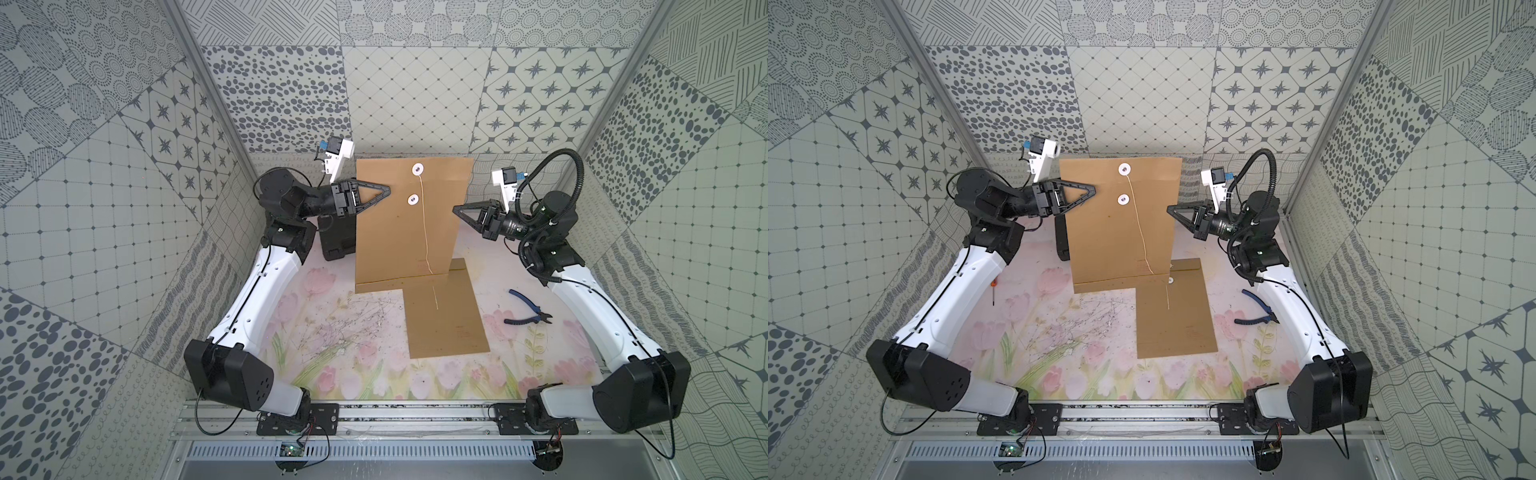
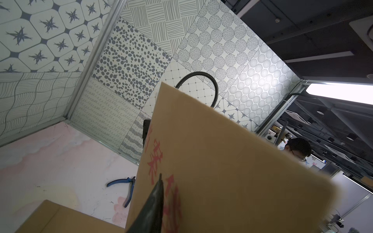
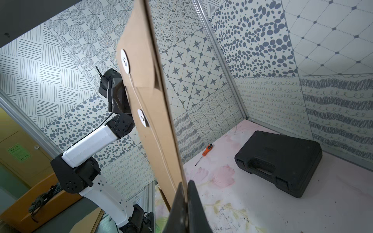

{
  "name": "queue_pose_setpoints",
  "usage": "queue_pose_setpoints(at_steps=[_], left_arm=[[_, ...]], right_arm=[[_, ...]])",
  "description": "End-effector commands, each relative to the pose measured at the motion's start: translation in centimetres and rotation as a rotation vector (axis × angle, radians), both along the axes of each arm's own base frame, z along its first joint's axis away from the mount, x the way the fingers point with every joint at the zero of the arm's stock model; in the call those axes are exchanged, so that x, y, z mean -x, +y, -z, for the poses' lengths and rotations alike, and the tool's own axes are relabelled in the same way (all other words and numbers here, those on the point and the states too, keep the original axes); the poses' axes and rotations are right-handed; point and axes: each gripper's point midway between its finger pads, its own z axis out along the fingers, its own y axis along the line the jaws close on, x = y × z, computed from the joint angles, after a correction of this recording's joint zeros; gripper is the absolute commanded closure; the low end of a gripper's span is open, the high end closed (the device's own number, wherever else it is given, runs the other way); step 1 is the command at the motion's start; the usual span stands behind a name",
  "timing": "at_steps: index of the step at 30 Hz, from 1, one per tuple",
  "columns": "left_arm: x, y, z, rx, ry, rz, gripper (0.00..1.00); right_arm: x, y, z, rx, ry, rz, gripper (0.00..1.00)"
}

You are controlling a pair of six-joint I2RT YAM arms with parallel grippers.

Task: Close the mouth of the file bag
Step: Close the file bag.

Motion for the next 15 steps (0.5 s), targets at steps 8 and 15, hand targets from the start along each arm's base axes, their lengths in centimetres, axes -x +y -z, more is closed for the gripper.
queue_pose_setpoints(at_steps=[8, 15], left_arm=[[-0.6, 0.4, 4.4, -0.040, -0.108, -0.098, 0.74], [-1.2, 0.8, 4.1, -0.012, -0.091, -0.106, 0.98]], right_arm=[[2.7, 0.9, -1.6, -0.020, 0.032, -0.094, 1.00], [2.1, 1.2, -0.9, -0.018, 0.093, -0.109, 1.00]])
